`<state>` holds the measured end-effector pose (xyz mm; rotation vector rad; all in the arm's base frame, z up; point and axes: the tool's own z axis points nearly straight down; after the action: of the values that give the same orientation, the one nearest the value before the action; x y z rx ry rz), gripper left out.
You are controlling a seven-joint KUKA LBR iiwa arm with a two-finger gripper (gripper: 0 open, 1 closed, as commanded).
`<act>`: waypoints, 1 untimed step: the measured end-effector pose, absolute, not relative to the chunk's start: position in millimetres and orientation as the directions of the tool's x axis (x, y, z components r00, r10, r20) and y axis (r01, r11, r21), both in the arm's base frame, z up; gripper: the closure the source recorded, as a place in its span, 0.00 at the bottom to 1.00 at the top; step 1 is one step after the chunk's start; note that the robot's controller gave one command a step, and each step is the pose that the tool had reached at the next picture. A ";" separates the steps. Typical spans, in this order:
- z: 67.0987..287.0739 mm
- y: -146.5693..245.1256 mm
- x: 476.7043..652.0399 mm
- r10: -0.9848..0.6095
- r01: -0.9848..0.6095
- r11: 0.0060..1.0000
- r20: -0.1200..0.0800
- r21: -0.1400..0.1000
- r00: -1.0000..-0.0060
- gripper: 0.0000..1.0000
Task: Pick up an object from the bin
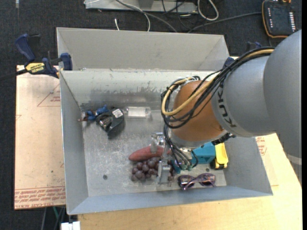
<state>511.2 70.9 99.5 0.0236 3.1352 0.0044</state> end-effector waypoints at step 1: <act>74.8 82.3 504.7 0.190 0.190 0.982 -0.035 0.012 -0.981 0.00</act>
Offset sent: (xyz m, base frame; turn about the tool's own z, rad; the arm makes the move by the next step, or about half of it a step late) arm 0.0001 -0.0073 -0.0295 0.2144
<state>504.7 82.3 74.8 0.2969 3.0917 0.0133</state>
